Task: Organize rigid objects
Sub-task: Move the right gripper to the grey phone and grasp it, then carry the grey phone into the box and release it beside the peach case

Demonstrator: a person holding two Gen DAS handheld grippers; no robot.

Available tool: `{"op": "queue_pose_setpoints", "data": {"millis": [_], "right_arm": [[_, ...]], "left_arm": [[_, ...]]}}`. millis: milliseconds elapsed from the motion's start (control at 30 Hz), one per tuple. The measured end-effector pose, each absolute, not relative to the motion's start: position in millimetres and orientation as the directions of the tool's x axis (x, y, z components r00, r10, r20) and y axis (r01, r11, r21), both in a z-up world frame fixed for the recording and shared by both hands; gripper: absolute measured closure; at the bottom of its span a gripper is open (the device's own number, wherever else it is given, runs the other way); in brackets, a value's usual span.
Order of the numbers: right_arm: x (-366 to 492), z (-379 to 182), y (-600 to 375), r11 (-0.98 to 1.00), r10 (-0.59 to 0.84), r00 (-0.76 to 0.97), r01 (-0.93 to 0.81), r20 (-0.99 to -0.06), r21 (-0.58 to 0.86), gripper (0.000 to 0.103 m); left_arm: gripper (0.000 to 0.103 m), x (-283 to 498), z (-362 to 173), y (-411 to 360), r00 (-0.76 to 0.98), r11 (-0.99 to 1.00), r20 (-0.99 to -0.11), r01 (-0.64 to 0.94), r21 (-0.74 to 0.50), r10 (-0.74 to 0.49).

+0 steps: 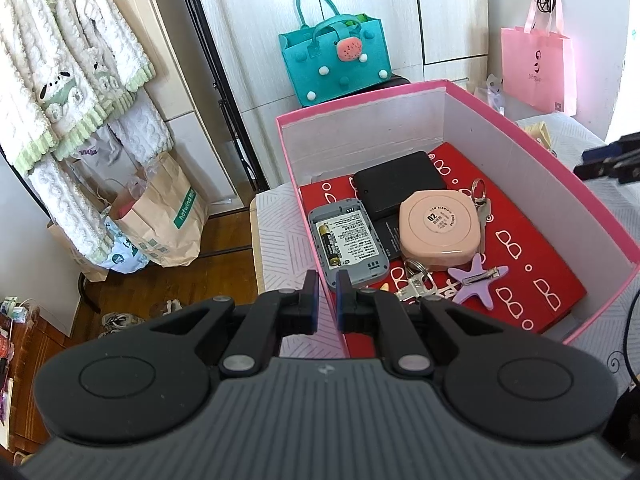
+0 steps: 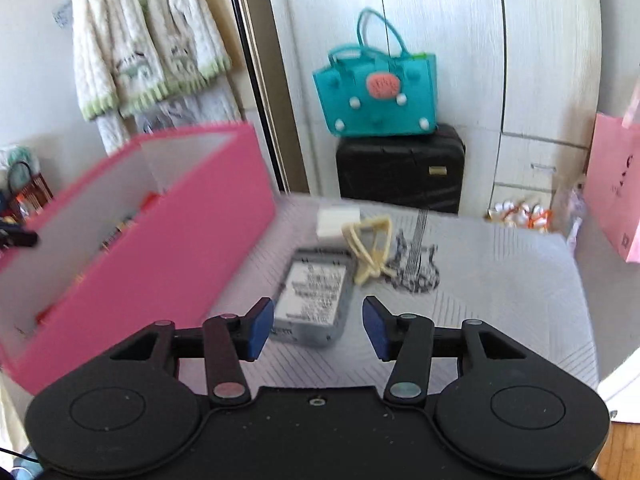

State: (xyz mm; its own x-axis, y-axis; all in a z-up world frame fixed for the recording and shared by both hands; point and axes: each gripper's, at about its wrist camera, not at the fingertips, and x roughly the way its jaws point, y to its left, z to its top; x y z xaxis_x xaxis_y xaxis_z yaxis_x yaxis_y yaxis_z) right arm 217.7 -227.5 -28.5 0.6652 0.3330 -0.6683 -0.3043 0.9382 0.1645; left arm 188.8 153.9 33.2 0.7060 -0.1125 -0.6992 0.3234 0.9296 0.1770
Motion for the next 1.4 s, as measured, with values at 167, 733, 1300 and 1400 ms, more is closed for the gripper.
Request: {"op": "queue_pose_setpoints", "data": {"millis": [167,733,1300,1400], "right_arm": [[235.9,-49.5,-215.5,0.941,0.315,0.649,-0.305,-0.692,0.142,0.030],[253.8,-68.3,-182.2,0.955,0.245,0.682,-0.294,-0.690,0.048,0.038],[202.7,-58.9,-188.0,0.928,0.303,0.596,-0.361,-0.744,0.090,0.038],[206.6,-60.7,-182.0,0.929,0.286,0.607,-0.366,-0.742,0.059,0.037]], "left_arm": [[0.096,188.2,35.8,154.0,0.704,0.925,-0.701,0.330,0.189,-0.108],[0.096,184.0,38.6,160.3,0.717,0.931,-0.684,0.326,0.163,-0.132],[0.096,177.3,39.0,166.6,0.731,0.922,-0.661,0.355,0.155,-0.170],[0.096,177.7,38.9,166.9,0.730,0.924,-0.662,0.354,0.148,-0.173]]}}
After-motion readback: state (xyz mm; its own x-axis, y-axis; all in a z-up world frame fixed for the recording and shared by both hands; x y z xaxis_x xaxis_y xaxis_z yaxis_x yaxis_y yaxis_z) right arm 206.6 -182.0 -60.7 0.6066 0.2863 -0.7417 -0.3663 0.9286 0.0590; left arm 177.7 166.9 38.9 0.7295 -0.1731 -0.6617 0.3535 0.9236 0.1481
